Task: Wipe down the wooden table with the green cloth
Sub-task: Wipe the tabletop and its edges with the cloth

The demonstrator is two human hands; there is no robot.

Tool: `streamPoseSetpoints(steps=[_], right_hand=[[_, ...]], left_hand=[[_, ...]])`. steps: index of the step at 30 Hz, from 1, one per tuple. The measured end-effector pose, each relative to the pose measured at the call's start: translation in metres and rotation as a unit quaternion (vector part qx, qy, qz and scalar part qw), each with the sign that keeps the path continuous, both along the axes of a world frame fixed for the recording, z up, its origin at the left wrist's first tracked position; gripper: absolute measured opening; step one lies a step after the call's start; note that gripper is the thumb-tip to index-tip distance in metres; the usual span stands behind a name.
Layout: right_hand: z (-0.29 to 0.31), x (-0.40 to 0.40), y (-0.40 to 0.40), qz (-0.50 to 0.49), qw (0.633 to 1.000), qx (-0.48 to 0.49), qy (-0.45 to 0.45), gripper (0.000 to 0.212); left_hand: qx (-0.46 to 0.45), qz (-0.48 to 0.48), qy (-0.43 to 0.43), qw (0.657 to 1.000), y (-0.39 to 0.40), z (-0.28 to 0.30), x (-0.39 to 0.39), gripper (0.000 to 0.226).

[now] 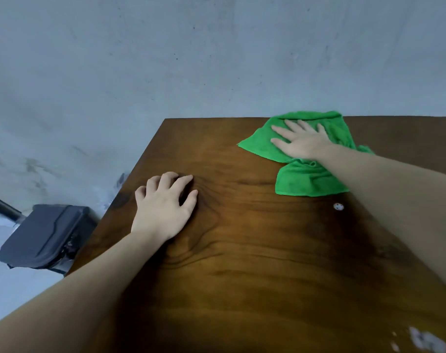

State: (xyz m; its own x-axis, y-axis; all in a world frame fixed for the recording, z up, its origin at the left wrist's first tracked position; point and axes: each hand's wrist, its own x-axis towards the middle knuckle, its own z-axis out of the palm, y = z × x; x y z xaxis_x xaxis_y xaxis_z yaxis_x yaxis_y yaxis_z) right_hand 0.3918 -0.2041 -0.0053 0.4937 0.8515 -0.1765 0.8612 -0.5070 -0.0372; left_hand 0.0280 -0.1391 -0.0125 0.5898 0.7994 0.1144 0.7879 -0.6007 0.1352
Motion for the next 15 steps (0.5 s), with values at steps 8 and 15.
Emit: streamPoseSetpoints(steps=[8,15], right_hand=[[-0.001,-0.136,-0.090,0.087,0.996,0.002,-0.006,0.066],[0.000,-0.250,-0.203,0.180,0.983,0.023,0.007,0.067]], left_hand=[[-0.061,-0.023,0.002,0.998,-0.013,0.005,-0.007,0.051],[-0.065,-0.156,0.026,0.985,-0.102,0.003,-0.054,0.054]])
